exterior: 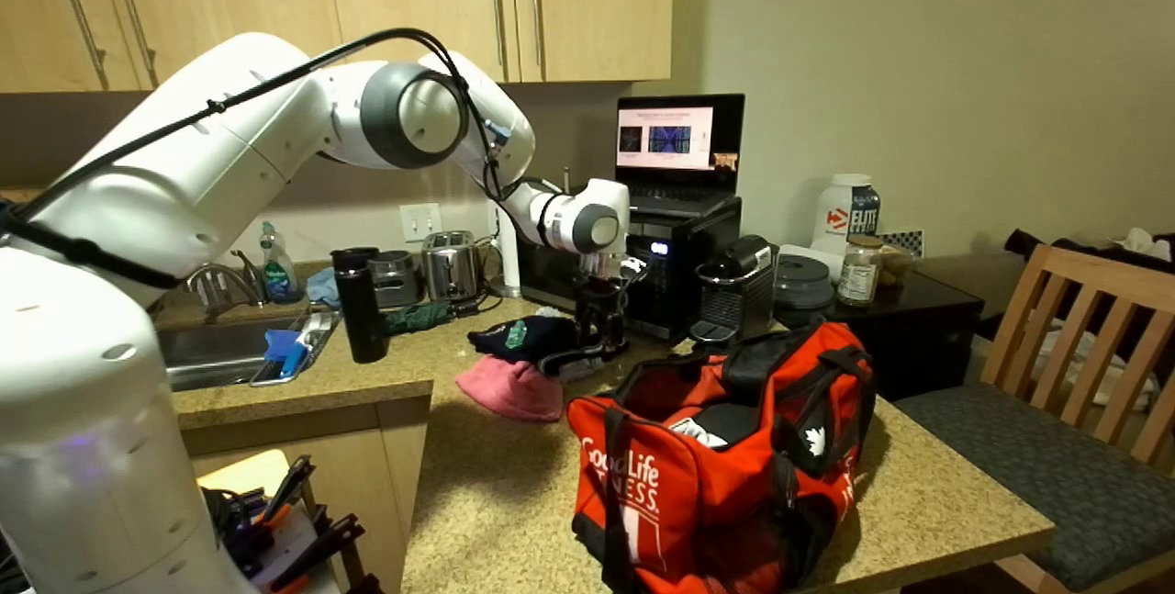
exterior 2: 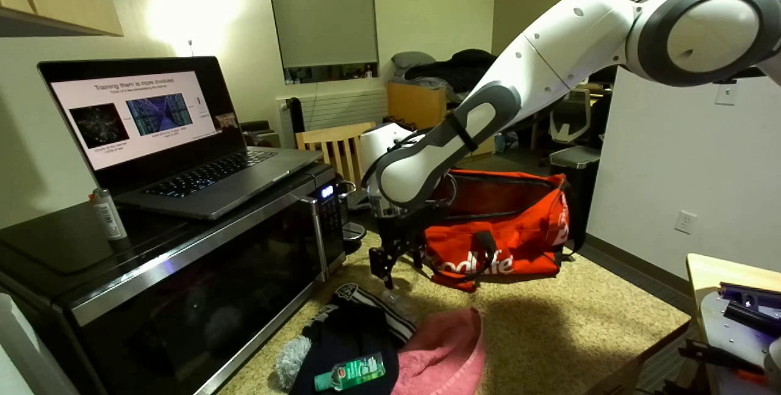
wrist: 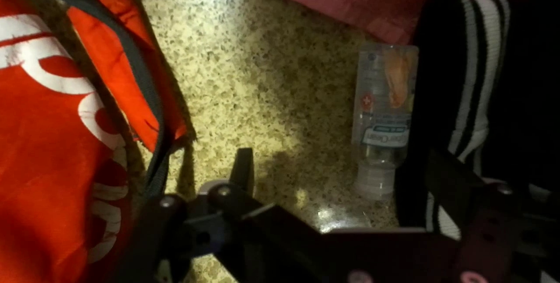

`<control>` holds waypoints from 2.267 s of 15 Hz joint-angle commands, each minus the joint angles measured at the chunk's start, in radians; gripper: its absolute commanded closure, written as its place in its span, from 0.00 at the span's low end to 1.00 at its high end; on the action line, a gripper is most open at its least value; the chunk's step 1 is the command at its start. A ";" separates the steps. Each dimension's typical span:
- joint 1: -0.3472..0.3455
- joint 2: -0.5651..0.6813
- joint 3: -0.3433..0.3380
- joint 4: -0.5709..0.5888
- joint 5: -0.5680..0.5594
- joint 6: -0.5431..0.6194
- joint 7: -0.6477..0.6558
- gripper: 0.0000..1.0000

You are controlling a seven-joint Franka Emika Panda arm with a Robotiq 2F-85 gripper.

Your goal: Put the bottle into the bag.

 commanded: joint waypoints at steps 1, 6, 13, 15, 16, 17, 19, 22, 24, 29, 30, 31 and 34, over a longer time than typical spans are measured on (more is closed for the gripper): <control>-0.011 0.020 0.015 0.035 0.048 -0.028 0.009 0.00; -0.004 0.045 0.019 0.058 0.060 -0.020 0.004 0.00; -0.007 0.078 0.017 0.070 0.056 -0.011 -0.003 0.00; -0.008 0.084 0.017 0.074 0.057 -0.010 -0.004 0.00; -0.008 0.087 0.017 0.078 0.057 -0.011 -0.004 0.00; -0.008 0.090 0.017 0.081 0.056 -0.011 -0.005 0.00; -0.005 0.092 0.014 0.082 0.052 -0.009 -0.003 0.00; -0.005 0.093 0.009 0.082 0.047 -0.009 -0.002 0.00; -0.006 0.093 0.006 0.081 0.047 -0.010 -0.003 0.00; -0.006 0.096 0.001 0.080 0.046 -0.011 -0.003 0.00; -0.006 0.097 0.000 0.080 0.045 -0.011 -0.003 0.00; -0.005 0.097 -0.001 0.080 0.045 -0.010 -0.001 0.00; -0.005 0.096 -0.004 0.077 0.044 -0.010 0.003 0.00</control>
